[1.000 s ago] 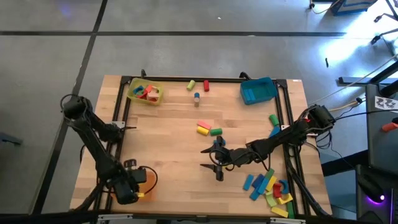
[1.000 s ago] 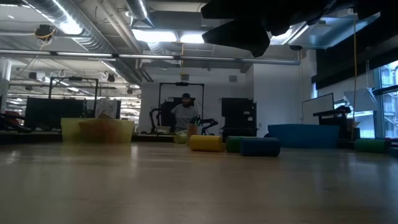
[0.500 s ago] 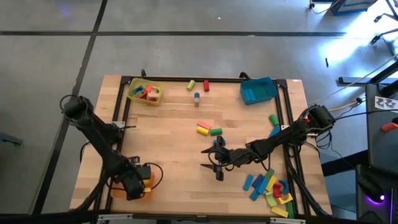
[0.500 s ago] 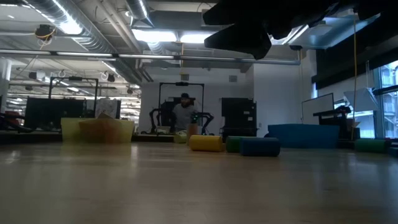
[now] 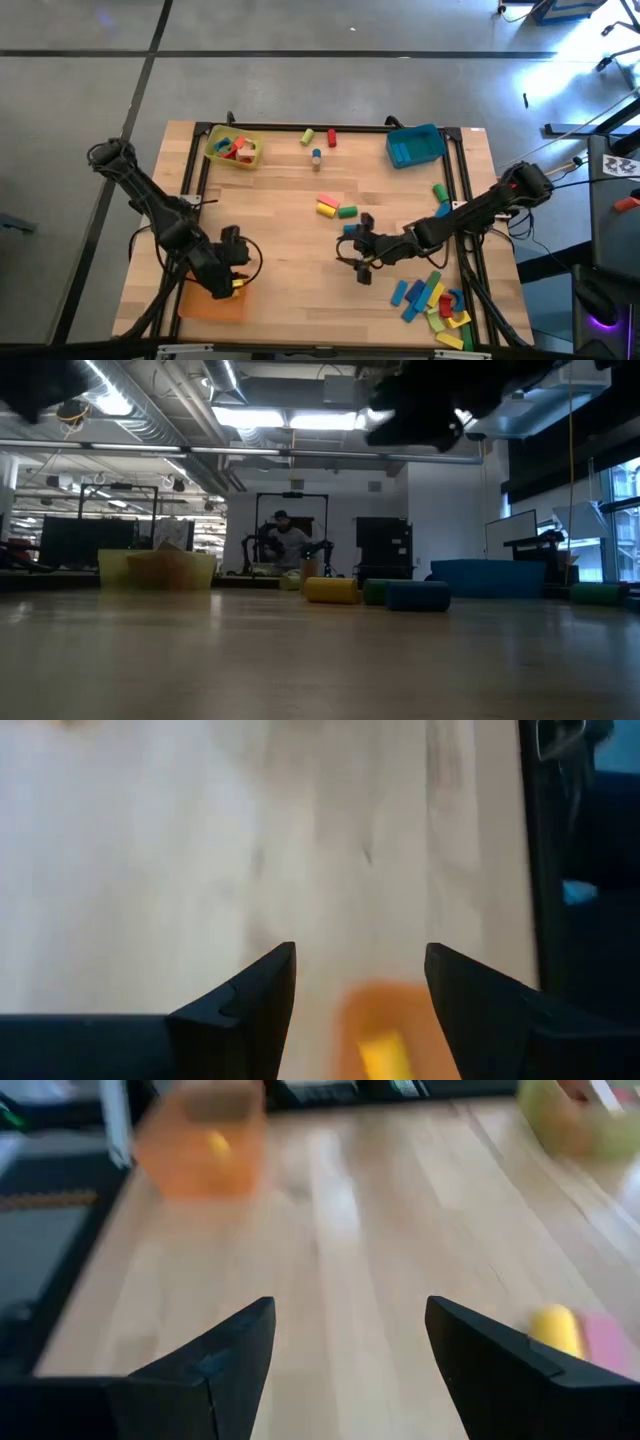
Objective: Sort blocks by size
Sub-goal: Put the blue cylindrical block into the light orange bin
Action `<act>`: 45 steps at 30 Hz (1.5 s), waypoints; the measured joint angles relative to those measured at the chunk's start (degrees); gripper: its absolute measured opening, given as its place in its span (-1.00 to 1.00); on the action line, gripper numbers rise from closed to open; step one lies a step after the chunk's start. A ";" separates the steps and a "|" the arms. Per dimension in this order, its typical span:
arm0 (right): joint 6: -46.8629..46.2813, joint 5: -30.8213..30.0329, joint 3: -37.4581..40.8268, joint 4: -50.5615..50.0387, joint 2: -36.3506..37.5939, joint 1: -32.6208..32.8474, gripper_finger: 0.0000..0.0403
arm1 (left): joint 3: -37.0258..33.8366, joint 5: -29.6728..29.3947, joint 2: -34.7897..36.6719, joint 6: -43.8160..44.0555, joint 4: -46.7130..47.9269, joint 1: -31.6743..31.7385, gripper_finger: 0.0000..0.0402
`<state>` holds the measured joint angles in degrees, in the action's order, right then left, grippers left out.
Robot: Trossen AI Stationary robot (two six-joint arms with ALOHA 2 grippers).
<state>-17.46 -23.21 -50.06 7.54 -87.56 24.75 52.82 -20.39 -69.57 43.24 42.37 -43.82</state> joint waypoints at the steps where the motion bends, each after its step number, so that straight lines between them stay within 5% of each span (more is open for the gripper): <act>1: -0.28 -0.38 0.00 -2.91 0.88 0.00 0.30 | 0.00 -0.85 0.05 -1.98 -0.71 0.55 0.02; 13: -0.34 -7.28 0.02 -24.12 -0.25 -1.32 0.30 | -0.02 -3.08 -0.78 -20.27 -8.54 8.97 0.02; 25: 1.35 8.09 5.85 -15.86 -4.84 -12.61 0.30 | -6.27 -2.92 -0.76 -24.08 -18.28 13.58 0.02; 31: 2.76 8.16 8.16 -11.71 -5.39 -13.29 0.25 | -10.93 -2.90 -0.74 -22.39 -23.70 13.54 0.02; 45: 2.53 7.33 10.62 -4.33 -10.60 -13.49 -0.24 | -15.76 -2.98 -0.78 -21.32 -31.86 13.61 0.02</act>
<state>-14.93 -15.89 -39.44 3.21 -98.16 11.26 37.06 -23.37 -70.35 21.91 10.51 -30.22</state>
